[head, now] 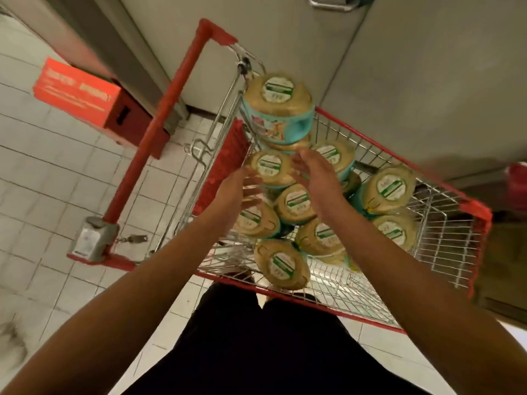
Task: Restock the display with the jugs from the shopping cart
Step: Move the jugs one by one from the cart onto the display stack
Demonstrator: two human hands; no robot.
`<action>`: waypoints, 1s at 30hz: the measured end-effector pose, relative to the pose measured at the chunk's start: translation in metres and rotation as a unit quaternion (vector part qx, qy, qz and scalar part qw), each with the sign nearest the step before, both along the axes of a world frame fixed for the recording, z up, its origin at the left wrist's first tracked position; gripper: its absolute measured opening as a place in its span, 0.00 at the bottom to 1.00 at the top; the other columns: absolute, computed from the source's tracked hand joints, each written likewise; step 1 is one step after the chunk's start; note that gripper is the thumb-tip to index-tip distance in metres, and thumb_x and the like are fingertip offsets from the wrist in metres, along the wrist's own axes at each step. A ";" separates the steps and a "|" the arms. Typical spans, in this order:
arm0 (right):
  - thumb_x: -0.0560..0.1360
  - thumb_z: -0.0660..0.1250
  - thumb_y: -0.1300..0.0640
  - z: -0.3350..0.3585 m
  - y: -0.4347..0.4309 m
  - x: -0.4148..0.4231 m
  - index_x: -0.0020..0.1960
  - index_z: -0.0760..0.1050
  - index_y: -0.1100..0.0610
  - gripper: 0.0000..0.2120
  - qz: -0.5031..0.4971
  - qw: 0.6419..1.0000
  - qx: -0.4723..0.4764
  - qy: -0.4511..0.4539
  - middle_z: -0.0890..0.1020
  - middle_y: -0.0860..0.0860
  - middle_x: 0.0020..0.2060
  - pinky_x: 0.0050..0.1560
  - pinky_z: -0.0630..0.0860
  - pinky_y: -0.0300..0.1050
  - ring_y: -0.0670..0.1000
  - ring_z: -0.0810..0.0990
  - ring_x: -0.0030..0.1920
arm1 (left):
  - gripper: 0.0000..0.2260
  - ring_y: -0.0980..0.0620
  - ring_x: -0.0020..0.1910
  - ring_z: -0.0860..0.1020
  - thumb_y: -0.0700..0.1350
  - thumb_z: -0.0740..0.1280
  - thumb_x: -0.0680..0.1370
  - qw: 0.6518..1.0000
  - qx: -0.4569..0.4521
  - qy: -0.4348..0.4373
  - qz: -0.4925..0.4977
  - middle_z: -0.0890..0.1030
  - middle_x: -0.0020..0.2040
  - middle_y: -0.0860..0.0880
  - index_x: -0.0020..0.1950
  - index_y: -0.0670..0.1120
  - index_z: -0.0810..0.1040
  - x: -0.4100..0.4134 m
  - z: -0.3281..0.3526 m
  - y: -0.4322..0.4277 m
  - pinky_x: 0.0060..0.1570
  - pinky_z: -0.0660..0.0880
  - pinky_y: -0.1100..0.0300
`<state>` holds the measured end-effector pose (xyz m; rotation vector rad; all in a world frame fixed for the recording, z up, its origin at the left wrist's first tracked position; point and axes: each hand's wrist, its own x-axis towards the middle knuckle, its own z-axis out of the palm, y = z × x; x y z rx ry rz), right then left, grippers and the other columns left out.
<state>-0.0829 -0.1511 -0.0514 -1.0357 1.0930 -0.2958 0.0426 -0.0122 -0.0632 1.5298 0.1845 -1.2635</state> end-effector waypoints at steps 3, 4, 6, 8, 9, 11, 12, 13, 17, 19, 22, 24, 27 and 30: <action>0.85 0.63 0.45 -0.002 -0.022 0.052 0.58 0.77 0.44 0.07 -0.060 0.996 0.049 -0.037 0.86 0.33 0.45 0.49 0.76 0.34 0.32 0.83 0.49 | 0.09 0.48 0.44 0.80 0.50 0.62 0.85 0.996 -0.010 0.083 0.025 0.81 0.49 0.46 0.53 0.47 0.78 0.036 -0.026 -0.031 0.47 0.78 0.52; 0.84 0.64 0.44 -0.004 -0.028 0.066 0.58 0.77 0.44 0.06 -0.096 0.991 0.074 -0.052 0.87 0.35 0.45 0.46 0.77 0.35 0.34 0.84 0.48 | 0.10 0.49 0.42 0.79 0.51 0.61 0.85 0.995 -0.008 0.098 0.026 0.80 0.47 0.47 0.52 0.47 0.78 0.045 -0.033 -0.041 0.48 0.77 0.52; 0.82 0.69 0.44 -0.010 -0.037 0.091 0.58 0.78 0.46 0.08 -0.174 0.975 0.111 -0.077 0.88 0.42 0.45 0.40 0.82 0.40 0.41 0.87 0.44 | 0.13 0.50 0.39 0.77 0.54 0.60 0.86 0.994 0.003 0.108 0.016 0.80 0.43 0.48 0.51 0.47 0.78 0.059 -0.046 -0.059 0.49 0.77 0.51; 0.80 0.72 0.44 -0.017 -0.043 0.113 0.62 0.79 0.51 0.15 -0.226 0.963 0.122 -0.080 0.88 0.49 0.50 0.40 0.85 0.45 0.46 0.89 0.44 | 0.13 0.50 0.43 0.77 0.55 0.60 0.86 0.995 0.008 0.096 -0.012 0.82 0.46 0.48 0.56 0.48 0.79 0.069 -0.057 -0.077 0.50 0.77 0.50; 0.79 0.73 0.43 -0.021 -0.045 0.123 0.66 0.78 0.54 0.21 -0.249 0.957 0.124 -0.076 0.86 0.53 0.56 0.47 0.86 0.50 0.50 0.89 0.50 | 0.15 0.50 0.46 0.77 0.57 0.59 0.86 0.995 0.011 0.094 -0.026 0.82 0.51 0.47 0.62 0.49 0.78 0.072 -0.060 -0.085 0.49 0.76 0.52; 0.76 0.76 0.43 -0.029 -0.049 0.137 0.72 0.75 0.58 0.30 -0.288 0.946 0.135 -0.063 0.83 0.58 0.63 0.62 0.82 0.61 0.59 0.85 0.61 | 0.21 0.49 0.52 0.77 0.60 0.58 0.85 0.994 0.029 0.100 -0.029 0.81 0.57 0.46 0.71 0.49 0.73 0.076 -0.066 -0.097 0.49 0.76 0.53; 0.75 0.77 0.44 -0.033 -0.051 0.142 0.73 0.75 0.59 0.32 -0.300 0.943 0.135 -0.054 0.83 0.59 0.64 0.65 0.80 0.63 0.61 0.83 0.62 | 0.23 0.48 0.52 0.77 0.61 0.58 0.85 0.993 0.037 0.106 -0.020 0.80 0.57 0.45 0.72 0.48 0.73 0.077 -0.069 -0.102 0.50 0.76 0.53; 0.74 0.78 0.44 -0.036 -0.052 0.146 0.72 0.76 0.59 0.32 -0.307 0.941 0.131 -0.045 0.83 0.59 0.64 0.66 0.79 0.64 0.62 0.83 0.62 | 0.24 0.48 0.50 0.77 0.61 0.59 0.85 0.993 0.040 0.113 -0.006 0.80 0.58 0.44 0.73 0.47 0.74 0.079 -0.071 -0.107 0.50 0.76 0.53; 0.74 0.78 0.47 -0.043 -0.049 0.144 0.68 0.79 0.59 0.27 -0.333 0.932 0.134 -0.056 0.85 0.59 0.61 0.64 0.80 0.66 0.62 0.85 0.60 | 0.25 0.46 0.59 0.80 0.62 0.55 0.85 0.991 0.000 0.129 0.042 0.79 0.66 0.44 0.74 0.48 0.74 0.085 -0.085 -0.120 0.63 0.76 0.48; 0.76 0.77 0.50 -0.040 -0.043 0.135 0.67 0.79 0.61 0.24 -0.337 0.928 0.140 -0.076 0.86 0.60 0.60 0.65 0.80 0.66 0.62 0.85 0.61 | 0.25 0.45 0.59 0.79 0.62 0.55 0.85 0.987 -0.027 0.146 0.063 0.79 0.66 0.43 0.73 0.47 0.75 0.085 -0.090 -0.121 0.66 0.76 0.47; 0.76 0.77 0.52 -0.025 -0.027 0.111 0.65 0.80 0.61 0.22 -0.367 0.917 0.140 -0.073 0.86 0.59 0.59 0.62 0.82 0.61 0.60 0.86 0.59 | 0.26 0.42 0.62 0.78 0.66 0.56 0.83 0.979 -0.054 0.187 0.065 0.79 0.64 0.42 0.67 0.48 0.78 0.080 -0.092 -0.118 0.64 0.78 0.44; 0.76 0.77 0.51 -0.009 -0.011 0.090 0.63 0.82 0.59 0.18 -0.378 0.914 0.135 -0.062 0.89 0.54 0.54 0.51 0.85 0.52 0.53 0.89 0.52 | 0.28 0.41 0.64 0.77 0.69 0.56 0.81 0.977 -0.058 0.203 0.034 0.79 0.66 0.44 0.70 0.51 0.78 0.073 -0.089 -0.113 0.61 0.78 0.44; 0.78 0.75 0.53 0.013 0.016 0.048 0.62 0.81 0.58 0.16 -0.397 0.901 0.146 -0.092 0.90 0.51 0.49 0.39 0.83 0.43 0.48 0.89 0.45 | 0.31 0.39 0.68 0.77 0.71 0.58 0.79 0.969 -0.066 0.233 -0.044 0.81 0.68 0.45 0.72 0.52 0.78 0.053 -0.079 -0.100 0.63 0.78 0.42; 0.75 0.77 0.50 0.033 0.044 -0.001 0.64 0.81 0.56 0.20 -0.404 0.905 0.115 -0.072 0.89 0.48 0.50 0.41 0.82 0.40 0.45 0.89 0.47 | 0.34 0.36 0.70 0.75 0.71 0.54 0.80 0.958 -0.037 0.235 -0.161 0.81 0.69 0.43 0.74 0.50 0.77 0.026 -0.063 -0.083 0.64 0.76 0.39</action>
